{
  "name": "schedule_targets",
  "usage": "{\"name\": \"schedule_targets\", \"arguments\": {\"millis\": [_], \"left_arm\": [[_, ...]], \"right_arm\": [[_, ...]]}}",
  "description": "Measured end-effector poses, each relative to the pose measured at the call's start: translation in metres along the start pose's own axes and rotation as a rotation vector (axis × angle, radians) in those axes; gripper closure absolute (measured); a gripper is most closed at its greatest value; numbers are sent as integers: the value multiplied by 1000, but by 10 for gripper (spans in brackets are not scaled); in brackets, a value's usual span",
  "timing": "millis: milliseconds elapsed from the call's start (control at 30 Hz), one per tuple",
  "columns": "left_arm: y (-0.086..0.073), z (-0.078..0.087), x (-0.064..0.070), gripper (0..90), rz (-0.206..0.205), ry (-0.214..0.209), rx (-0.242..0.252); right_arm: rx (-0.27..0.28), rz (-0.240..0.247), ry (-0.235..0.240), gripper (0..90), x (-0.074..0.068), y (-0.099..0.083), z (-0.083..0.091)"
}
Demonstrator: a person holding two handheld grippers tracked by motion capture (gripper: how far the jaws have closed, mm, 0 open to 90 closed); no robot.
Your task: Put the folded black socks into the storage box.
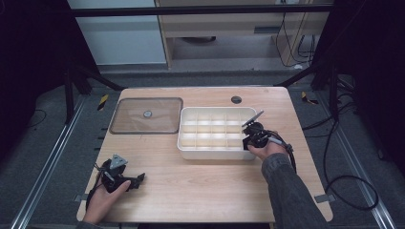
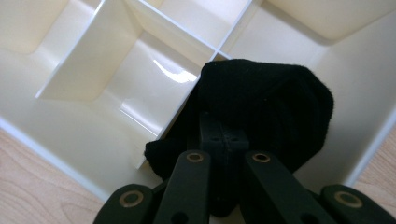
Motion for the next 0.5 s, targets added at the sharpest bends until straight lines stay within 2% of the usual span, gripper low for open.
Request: {"name": "schedule_targets", "arguments": {"millis": [233, 267, 367, 500], "left_arm": [[0, 0, 0, 0, 0, 0, 0], [0, 0, 0, 0, 0, 0, 0], [0, 0, 0, 0, 0, 0, 0], [0, 0, 0, 0, 2, 2, 0]], "right_arm": [[23, 14, -5, 900, 0, 0, 2], [17, 3, 2, 900, 0, 0, 4], [43, 10, 1, 900, 3, 1, 5], [49, 6, 2, 900, 3, 0, 5]]}}
Point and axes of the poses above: each handheld gripper's, and its own axes: z roughly backward along the jaws, y roughly out of its top, x roughly to its right, the point moved 7 cm from there along -z, roughly forward along the jaws, and after that the axes turned 3 degrees about -y, right-handed, at the moved point
